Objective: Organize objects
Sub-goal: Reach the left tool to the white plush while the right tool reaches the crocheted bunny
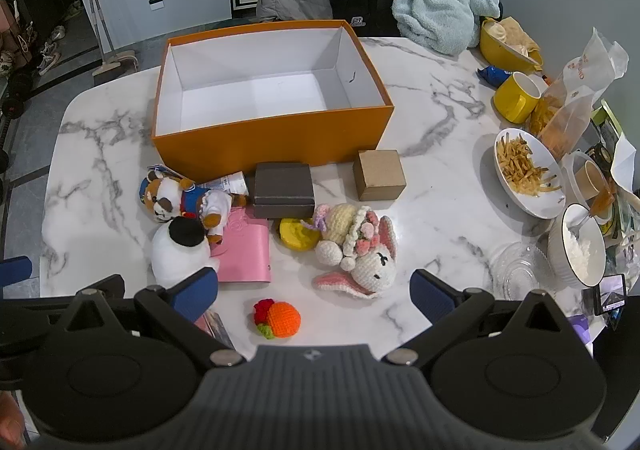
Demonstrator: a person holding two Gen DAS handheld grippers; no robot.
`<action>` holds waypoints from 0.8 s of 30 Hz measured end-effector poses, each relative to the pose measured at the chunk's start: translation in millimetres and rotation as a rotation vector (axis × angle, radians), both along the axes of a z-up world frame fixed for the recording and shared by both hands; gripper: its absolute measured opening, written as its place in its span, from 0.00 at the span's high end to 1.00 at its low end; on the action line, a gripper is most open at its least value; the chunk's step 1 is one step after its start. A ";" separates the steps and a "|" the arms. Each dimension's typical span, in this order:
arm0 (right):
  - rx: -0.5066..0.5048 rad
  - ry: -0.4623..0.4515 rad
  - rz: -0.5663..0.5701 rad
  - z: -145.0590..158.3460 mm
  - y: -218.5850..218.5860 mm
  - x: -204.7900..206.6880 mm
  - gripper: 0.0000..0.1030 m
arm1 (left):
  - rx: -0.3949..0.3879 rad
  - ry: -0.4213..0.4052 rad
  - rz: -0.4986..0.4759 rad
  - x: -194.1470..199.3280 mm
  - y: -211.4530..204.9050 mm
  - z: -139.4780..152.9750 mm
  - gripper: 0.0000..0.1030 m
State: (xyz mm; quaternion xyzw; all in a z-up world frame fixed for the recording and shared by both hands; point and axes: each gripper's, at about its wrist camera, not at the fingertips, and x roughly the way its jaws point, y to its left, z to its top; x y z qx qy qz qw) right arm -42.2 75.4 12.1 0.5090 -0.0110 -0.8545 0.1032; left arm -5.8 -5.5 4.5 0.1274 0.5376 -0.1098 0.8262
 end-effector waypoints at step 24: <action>0.015 -0.047 0.007 -19.0 -1.5 -9.8 0.01 | 0.014 0.037 -0.259 1.7 -11.7 -21.4 0.00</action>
